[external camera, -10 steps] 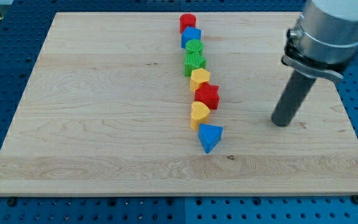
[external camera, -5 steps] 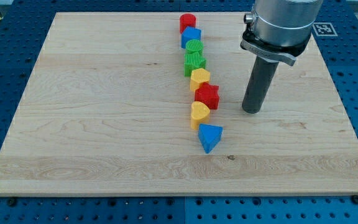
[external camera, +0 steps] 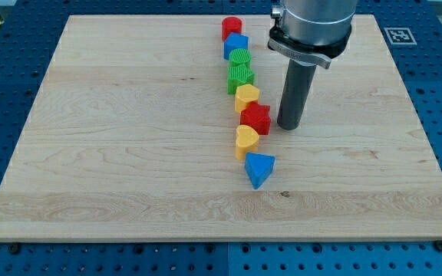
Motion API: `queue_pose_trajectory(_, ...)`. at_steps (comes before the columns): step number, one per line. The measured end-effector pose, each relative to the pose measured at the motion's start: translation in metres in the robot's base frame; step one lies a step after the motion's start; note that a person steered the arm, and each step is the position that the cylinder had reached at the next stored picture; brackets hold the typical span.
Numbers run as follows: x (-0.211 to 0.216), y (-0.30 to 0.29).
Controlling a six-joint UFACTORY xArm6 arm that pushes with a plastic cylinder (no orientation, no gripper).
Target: Move the red star to the left side slightly
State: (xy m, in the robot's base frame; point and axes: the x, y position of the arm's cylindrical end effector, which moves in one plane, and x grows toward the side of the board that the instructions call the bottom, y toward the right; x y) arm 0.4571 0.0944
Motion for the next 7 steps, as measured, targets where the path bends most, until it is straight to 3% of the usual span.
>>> queue_pose_trajectory(6,-0.005,-0.021)
queue_pose_trajectory(7,-0.005,0.036)
